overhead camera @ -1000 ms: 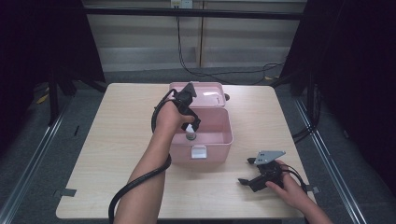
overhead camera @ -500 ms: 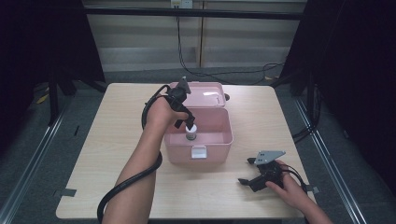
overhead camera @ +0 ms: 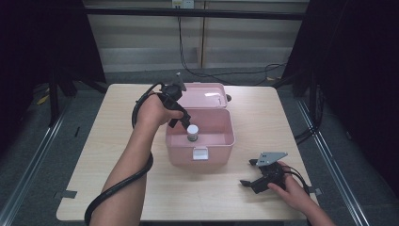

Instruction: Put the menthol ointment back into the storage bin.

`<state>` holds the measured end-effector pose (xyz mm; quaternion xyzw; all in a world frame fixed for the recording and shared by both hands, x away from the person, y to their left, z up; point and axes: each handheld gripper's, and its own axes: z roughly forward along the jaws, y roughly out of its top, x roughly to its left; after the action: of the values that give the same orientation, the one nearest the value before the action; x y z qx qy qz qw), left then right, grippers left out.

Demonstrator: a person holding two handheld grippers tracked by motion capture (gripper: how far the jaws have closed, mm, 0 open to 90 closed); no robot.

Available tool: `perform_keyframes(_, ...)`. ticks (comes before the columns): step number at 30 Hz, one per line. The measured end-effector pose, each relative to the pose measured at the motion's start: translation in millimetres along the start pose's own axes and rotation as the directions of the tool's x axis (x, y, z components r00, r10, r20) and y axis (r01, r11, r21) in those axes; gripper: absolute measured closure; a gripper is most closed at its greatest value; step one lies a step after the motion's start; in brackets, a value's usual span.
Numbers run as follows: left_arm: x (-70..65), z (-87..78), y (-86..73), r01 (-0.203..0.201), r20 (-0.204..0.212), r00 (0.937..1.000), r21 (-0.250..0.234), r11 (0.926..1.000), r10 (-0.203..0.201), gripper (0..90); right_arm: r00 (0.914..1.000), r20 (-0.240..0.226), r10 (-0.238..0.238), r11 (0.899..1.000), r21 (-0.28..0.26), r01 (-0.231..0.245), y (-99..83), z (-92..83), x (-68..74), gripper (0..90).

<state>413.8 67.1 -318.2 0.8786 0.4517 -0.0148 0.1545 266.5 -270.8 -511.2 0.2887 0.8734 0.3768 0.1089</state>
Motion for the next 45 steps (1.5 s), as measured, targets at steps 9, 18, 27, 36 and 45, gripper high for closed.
perform_keyframes(9,12.1,-14.3,-14.8,0.003,-0.021,0.9998,-0.002,1.0,-0.003,21.8,1.0,0.0,0.0,1.0,0.0,0.0,0.0,0.0,0.0,9.6)
perform_keyframes(18,20.9,-19.0,-34.3,-0.004,-0.018,0.9998,-0.014,0.9999,0.003,21.6,1.0,0.0,-0.001,1.0,0.0,0.001,0.0,0.0,0.0,9.6)
perform_keyframes(27,24.9,-16.2,-52.3,-0.019,0.001,0.9998,-0.034,0.9993,0.019,21.6,1.0,0.001,0.0,1.0,-0.002,0.0,0.0,0.1,0.0,9.6)
perform_keyframes(36,26.1,-7.6,-68.5,-0.033,0.01,0.9994,-0.049,0.9982,0.034,21.6,1.0,0.0,0.0,1.0,-0.002,0.0,0.0,0.1,0.0,9.6)
perform_keyframes(45,29.3,11.2,-83.1,-0.035,0.023,0.9991,-0.063,0.9974,0.037,21.6,1.0,0.001,-0.001,1.0,-0.003,0.001,-0.1,0.2,0.0,9.5)
